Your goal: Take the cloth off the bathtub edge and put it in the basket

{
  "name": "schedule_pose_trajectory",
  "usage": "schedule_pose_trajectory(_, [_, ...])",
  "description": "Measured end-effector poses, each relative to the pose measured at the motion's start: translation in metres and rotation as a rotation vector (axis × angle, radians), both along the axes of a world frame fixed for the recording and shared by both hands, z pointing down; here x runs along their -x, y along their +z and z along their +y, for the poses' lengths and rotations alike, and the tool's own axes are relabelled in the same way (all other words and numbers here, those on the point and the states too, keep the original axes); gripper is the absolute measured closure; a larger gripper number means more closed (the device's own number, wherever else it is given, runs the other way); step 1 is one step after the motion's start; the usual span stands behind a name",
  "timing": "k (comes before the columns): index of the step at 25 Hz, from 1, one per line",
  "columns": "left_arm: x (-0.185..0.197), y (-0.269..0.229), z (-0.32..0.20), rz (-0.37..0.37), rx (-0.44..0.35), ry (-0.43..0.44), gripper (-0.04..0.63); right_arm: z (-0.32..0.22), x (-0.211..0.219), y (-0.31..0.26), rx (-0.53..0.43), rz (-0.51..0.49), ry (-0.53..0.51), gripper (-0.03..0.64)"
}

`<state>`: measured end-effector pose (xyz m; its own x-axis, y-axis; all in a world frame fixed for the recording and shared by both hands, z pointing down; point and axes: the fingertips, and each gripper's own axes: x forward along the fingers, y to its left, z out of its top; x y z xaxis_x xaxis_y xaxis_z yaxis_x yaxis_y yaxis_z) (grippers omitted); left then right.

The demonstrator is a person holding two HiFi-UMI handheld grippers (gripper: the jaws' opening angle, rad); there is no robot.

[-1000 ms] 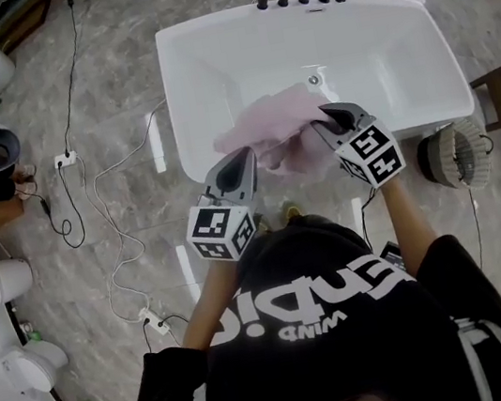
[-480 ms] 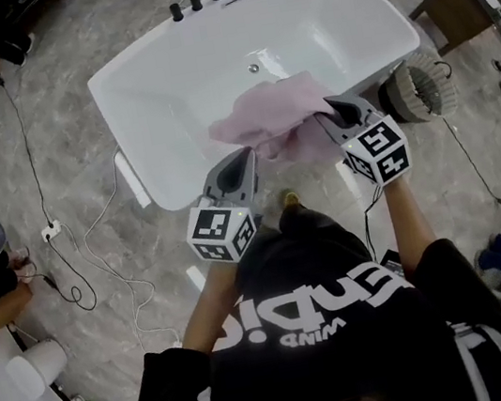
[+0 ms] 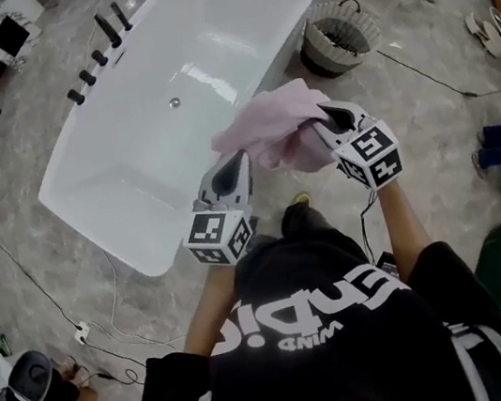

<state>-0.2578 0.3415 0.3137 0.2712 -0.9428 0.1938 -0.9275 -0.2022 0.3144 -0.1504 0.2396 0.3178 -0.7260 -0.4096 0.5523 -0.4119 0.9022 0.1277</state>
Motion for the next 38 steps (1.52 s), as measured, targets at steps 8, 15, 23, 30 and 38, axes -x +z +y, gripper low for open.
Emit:
schedule_pose_trajectory(8, [-0.095, 0.0, -0.08, -0.02, 0.01, 0.241, 0.581, -0.056, -0.126, -0.002, 0.004, -0.036, 0.279, 0.545])
schedule_pose_trajectory(15, [-0.175, 0.001, -0.13, -0.046, 0.01, 0.379, 0.581, -0.087, -0.215, 0.005, 0.009, -0.062, 0.424, 0.546])
schedule_pose_trajectory(23, [-0.248, 0.001, -0.191, -0.064, -0.015, 0.427, 0.581, -0.133, -0.28, 0.008, 0.009, -0.098, 0.445, 0.551])
schedule_pose_trajectory(30, [-0.28, 0.0, -0.231, -0.074, -0.02, 0.434, 0.581, -0.18, -0.31, 0.005, -0.012, -0.107, 0.442, 0.552])
schedule_pose_trajectory(38, [-0.291, 0.012, -0.308, -0.077, -0.003, 0.435, 0.581, -0.251, -0.324, 0.01, -0.003, -0.134, 0.457, 0.552])
